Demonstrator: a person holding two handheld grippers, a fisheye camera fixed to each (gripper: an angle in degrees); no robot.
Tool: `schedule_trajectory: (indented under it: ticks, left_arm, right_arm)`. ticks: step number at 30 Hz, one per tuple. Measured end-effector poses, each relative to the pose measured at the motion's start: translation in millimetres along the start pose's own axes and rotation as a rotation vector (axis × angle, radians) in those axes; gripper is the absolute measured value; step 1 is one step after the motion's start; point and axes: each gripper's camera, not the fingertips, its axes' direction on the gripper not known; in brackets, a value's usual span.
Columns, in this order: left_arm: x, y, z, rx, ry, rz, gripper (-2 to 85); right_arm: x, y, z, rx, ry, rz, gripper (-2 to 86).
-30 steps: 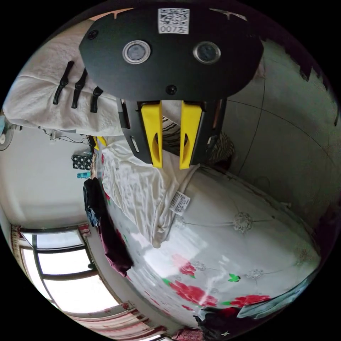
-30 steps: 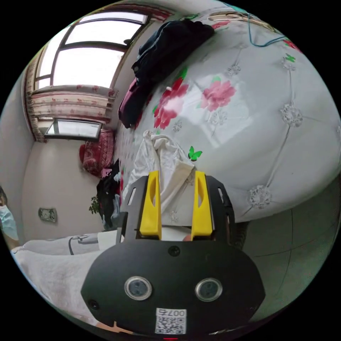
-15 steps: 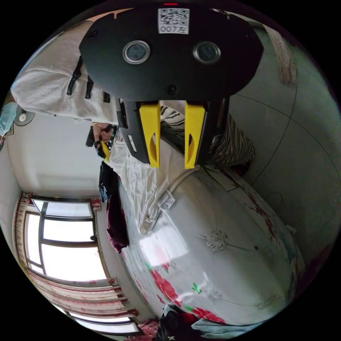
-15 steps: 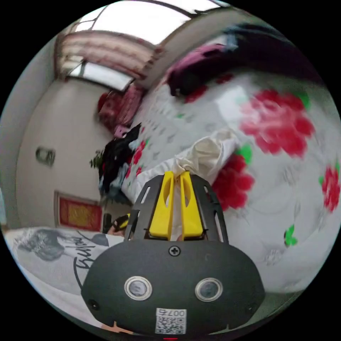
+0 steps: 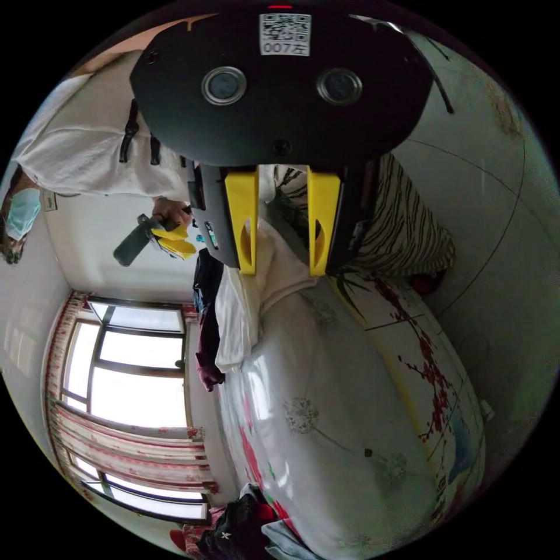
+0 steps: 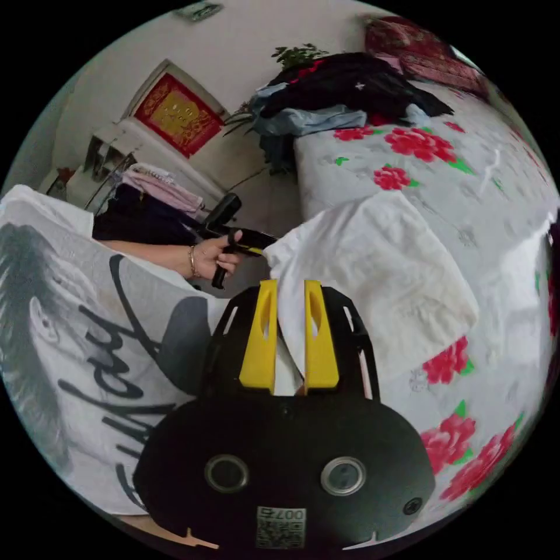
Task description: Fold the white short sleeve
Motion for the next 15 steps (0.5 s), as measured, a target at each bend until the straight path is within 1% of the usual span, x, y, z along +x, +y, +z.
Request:
schedule_trajectory:
  ticks: [3, 5, 6, 8, 11, 14, 15]
  left_arm:
    - [-4.1, 1.2, -4.5, -0.008, 0.025, 0.005, 11.8]
    - [-5.9, 2.3, -9.0, -0.008, 0.021, 0.005, 12.2]
    - [-6.2, 1.7, -11.1, -0.009, 0.018, 0.009, 12.6]
    - [-5.0, -2.0, -12.0, -0.006, 0.016, 0.016, 13.2]
    - [3.9, -17.6, -3.3, -0.002, 0.025, 0.053, 14.8]
    - [24.1, -40.1, 22.6, -0.052, 0.0, 0.135, 17.3]
    - [33.1, -49.8, 37.9, -0.096, -0.019, 0.161, 18.2]
  right_arm:
    - [41.1, 44.0, -28.7, 0.109, 0.007, 0.225, 4.1]
    - [81.5, 100.2, -48.7, 0.204, 0.005, 0.471, 4.8]
    - [90.3, 115.2, -51.8, 0.227, -0.008, 0.53, 5.0]
    - [116.8, 169.7, -55.4, 0.332, -0.092, 0.714, 6.0]
    - [133.5, 202.3, -41.5, 0.379, -0.169, 0.818, 7.0]
    - [142.3, 197.5, -17.3, 0.361, -0.267, 0.815, 7.8]
    - [144.0, 194.2, -11.9, 0.352, -0.294, 0.81, 7.9]
